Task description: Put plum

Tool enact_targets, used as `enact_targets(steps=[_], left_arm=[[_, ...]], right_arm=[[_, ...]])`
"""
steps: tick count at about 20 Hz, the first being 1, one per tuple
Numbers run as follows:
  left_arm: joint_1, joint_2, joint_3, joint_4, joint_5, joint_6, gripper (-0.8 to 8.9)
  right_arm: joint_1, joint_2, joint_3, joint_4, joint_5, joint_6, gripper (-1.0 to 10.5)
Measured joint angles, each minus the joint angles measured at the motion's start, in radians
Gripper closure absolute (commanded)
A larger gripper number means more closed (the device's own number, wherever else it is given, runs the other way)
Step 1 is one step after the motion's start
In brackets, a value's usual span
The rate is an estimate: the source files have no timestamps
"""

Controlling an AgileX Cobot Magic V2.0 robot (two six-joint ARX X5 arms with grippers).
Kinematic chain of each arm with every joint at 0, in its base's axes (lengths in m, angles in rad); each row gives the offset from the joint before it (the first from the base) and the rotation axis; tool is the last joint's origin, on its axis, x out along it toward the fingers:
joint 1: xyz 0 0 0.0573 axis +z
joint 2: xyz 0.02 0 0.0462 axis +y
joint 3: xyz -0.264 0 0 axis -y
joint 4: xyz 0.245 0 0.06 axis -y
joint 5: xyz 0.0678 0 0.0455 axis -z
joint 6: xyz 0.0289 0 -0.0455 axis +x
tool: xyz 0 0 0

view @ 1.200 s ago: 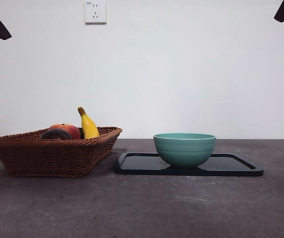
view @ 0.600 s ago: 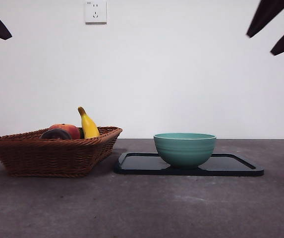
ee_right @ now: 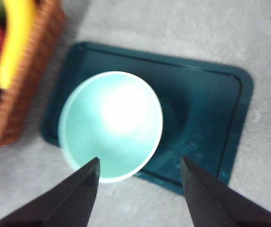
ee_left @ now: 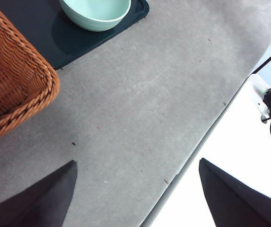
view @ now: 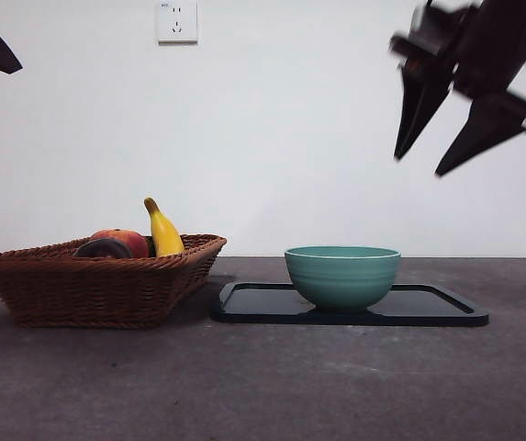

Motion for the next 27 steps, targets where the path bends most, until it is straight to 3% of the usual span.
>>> enact_targets(steps=[12, 19, 27], left_arm=[[0.0, 0.0, 0.0, 0.002, 0.0, 0.0, 4.11], [0.0, 0.0, 0.0, 0.005, 0.0, 0.0, 4.11], [0.0, 0.0, 0.0, 0.005, 0.0, 0.0, 4.11]], right_arm=[[0.038, 0.254, 0.019, 0.13, 0.022, -0.015, 6.9], [0.054, 0.292, 0.02, 0.174, 0.054, -0.015, 9.4], [0.048, 0.27, 0.02, 0.179, 0.08, -0.016, 9.4]])
